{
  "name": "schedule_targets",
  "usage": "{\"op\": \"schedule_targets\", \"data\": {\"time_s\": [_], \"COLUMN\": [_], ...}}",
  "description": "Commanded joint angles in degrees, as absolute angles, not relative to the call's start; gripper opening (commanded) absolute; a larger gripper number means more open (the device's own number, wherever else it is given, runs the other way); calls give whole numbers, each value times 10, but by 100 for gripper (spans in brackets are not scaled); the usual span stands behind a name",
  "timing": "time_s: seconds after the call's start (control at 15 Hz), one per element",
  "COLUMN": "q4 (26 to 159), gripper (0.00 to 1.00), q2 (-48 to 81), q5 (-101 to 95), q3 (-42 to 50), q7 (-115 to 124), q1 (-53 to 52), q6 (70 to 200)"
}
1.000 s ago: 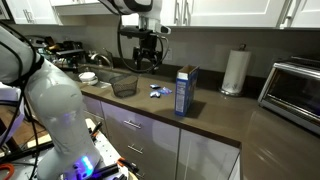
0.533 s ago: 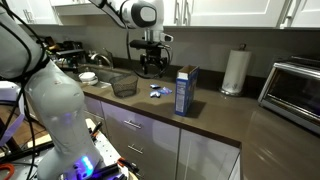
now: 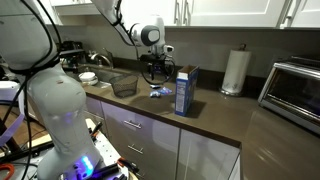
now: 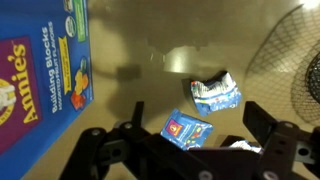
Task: Put a blue packet in the box
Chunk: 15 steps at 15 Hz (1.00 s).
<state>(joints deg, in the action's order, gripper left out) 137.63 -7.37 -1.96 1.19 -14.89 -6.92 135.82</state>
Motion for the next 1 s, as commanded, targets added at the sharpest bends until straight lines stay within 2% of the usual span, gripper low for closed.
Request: {"op": "schedule_targets", "data": {"time_s": [0.0,0.2,0.53,0.93], "q4": [1302,1237,1141,1124], "gripper": [100,100,100,100], "q2": [13,76,151,175], "q5": [1,13,76,77], "q3": [0,-9,-29,-41], "q7": [-188,-204,-250,-247], "q1": [-61,-53,-22,-6], "q6": [1379,1364,1249,1199]}}
